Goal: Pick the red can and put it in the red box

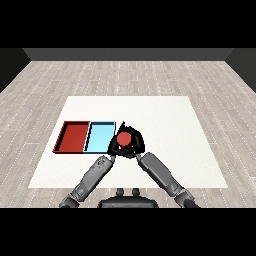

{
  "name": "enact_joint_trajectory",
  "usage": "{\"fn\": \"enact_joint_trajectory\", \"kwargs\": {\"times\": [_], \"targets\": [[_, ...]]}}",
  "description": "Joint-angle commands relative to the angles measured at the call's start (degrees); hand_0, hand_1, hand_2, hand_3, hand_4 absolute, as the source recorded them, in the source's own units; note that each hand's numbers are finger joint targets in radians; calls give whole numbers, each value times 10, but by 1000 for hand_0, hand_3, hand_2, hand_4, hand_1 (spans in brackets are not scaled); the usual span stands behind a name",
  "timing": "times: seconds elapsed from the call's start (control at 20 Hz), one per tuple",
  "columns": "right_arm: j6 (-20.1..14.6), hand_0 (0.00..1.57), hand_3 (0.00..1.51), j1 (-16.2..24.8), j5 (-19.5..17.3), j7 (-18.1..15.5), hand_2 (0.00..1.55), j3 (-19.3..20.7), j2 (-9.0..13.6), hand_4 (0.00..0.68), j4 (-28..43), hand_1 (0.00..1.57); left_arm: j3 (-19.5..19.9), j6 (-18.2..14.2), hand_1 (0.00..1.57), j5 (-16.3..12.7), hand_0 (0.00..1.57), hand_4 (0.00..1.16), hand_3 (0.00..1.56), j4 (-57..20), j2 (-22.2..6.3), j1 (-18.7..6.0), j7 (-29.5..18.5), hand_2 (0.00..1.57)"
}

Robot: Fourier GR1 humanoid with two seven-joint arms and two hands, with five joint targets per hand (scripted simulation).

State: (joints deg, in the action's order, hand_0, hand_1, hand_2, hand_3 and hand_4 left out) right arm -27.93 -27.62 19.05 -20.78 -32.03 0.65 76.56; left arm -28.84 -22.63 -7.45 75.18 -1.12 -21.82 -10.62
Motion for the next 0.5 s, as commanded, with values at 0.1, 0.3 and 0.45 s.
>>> {"fn": "enact_joint_trajectory", "kwargs": {"times": [0.1, 0.3, 0.45], "targets": [[12, 1530, 1406, 25, -15, 10, 1469, -8, -6, 522, 48, 1530, -40, -66, 905, -19, 905, 758, 682, -40, 11, -36, -6, 955], [-31, 1488, 1397, -12, 21, -1, 1443, -43, -6, 519, 18, 1488, -19, -48, 1571, -49, 1571, 948, 1448, -91, 10, -89, 3, 1553], [8, 1467, 1392, -10, 13, -17, 1439, -7, -6, 561, -8, 1467, -62, -101, 1571, -2, 1571, 996, 1446, -23, 10, -55, 65, 1536]]}}
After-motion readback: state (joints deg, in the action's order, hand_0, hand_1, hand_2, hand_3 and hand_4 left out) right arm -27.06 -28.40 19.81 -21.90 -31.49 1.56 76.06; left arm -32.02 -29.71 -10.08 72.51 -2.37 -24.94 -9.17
